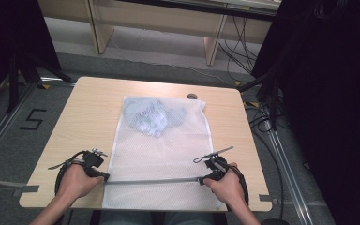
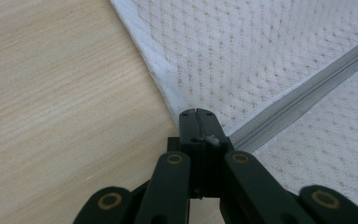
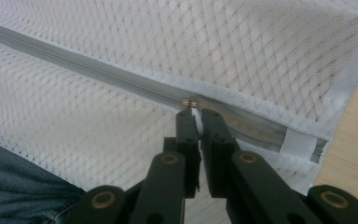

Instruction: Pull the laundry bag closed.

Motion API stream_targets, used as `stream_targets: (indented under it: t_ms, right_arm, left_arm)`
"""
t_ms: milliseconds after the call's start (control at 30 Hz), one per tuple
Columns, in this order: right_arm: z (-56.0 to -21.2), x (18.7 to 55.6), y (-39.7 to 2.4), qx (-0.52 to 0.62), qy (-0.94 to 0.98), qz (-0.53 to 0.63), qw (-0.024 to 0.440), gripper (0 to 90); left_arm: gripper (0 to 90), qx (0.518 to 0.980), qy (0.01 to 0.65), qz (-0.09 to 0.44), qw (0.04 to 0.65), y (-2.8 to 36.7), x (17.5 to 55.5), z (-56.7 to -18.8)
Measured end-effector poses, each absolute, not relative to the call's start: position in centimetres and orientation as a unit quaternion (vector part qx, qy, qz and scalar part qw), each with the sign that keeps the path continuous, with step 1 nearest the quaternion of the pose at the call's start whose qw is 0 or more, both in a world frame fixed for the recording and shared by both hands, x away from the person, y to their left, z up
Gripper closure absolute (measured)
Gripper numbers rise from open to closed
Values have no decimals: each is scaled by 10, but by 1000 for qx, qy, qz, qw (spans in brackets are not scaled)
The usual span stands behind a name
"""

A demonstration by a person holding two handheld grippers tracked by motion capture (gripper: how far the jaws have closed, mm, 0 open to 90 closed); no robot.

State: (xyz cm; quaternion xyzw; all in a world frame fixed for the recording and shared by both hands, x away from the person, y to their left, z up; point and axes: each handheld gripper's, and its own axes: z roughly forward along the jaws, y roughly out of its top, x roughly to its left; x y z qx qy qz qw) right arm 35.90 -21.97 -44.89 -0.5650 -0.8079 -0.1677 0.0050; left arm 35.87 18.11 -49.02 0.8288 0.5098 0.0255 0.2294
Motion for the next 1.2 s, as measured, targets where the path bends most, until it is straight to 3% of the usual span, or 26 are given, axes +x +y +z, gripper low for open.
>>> stream_targets:
  t_ms: [633,1200]
  right_arm:
    - [-447,358,-222,-584,-794,-166,18,870]
    - [-447,360,-228,-576,-800,-167,3,869]
  left_arm:
    - [899,837,495,30,232,183,360,-491]
    - [899,827,511,24,231,181,358,-490]
